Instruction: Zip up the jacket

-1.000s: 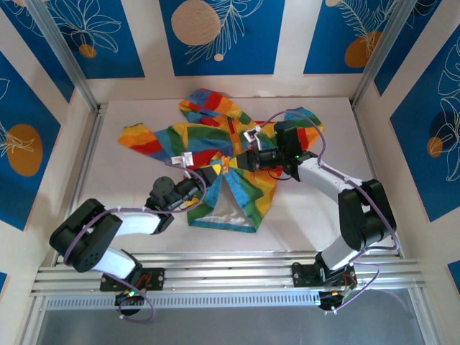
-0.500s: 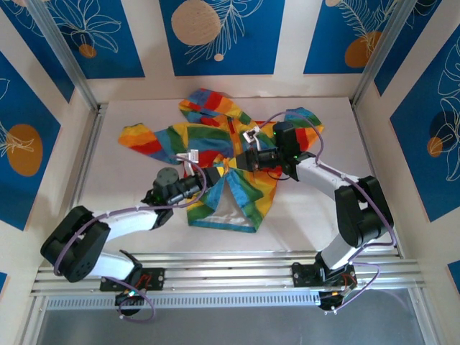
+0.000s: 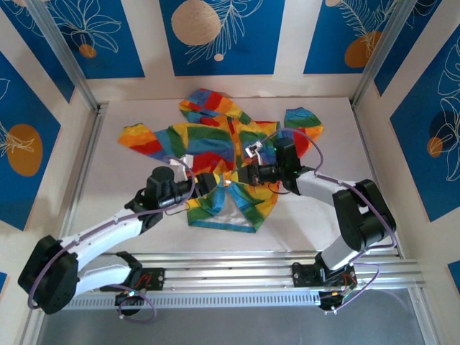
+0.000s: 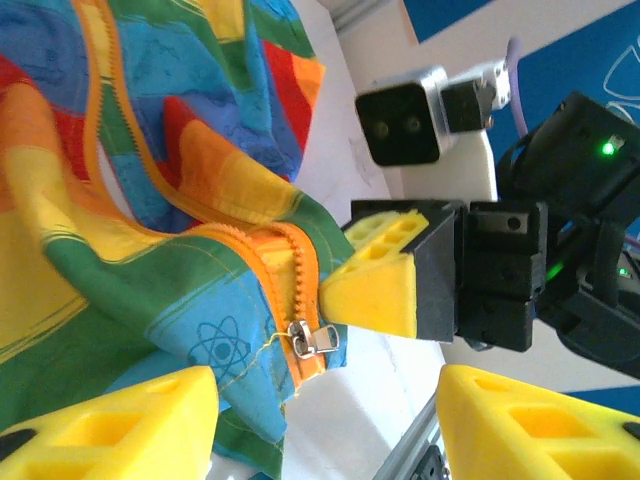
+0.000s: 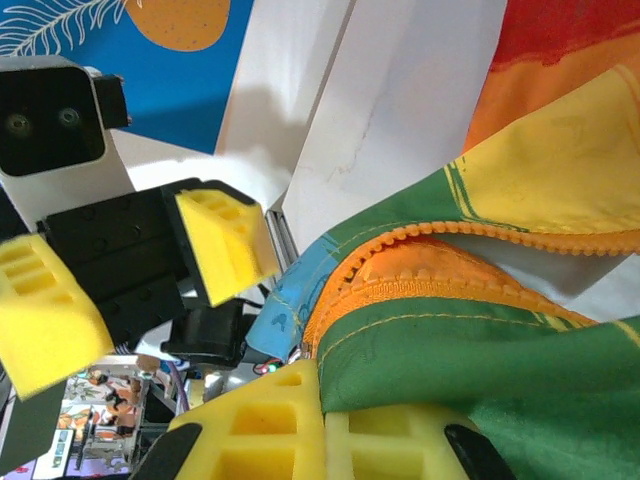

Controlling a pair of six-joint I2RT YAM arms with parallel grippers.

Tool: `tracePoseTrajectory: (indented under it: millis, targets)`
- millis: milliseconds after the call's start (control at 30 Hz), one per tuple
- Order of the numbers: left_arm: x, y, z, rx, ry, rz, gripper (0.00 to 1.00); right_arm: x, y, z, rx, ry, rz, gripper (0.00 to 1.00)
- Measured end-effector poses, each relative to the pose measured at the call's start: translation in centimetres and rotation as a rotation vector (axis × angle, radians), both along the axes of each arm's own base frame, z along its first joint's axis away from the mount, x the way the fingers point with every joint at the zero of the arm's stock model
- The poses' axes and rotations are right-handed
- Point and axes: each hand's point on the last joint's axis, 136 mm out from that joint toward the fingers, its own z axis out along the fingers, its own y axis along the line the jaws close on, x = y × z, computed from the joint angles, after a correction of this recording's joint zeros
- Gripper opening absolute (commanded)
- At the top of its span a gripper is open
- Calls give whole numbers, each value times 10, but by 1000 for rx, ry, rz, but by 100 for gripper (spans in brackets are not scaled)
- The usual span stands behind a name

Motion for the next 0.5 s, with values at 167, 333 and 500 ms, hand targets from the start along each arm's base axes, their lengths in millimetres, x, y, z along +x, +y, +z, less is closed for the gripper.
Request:
tracePoseTrajectory:
  millis: [167,333,500]
  targets:
    - [-7,8,-22,-13,101,54,52,-4,-2,-5,0,-5,-5,0]
    - [-22,-7,-36,-25,174,60,57,-4,1,-6,10,-21,-19,0]
    - [-25,-26,-39,-77,205,60,57,-5,6,-2,21,-36,-20,0]
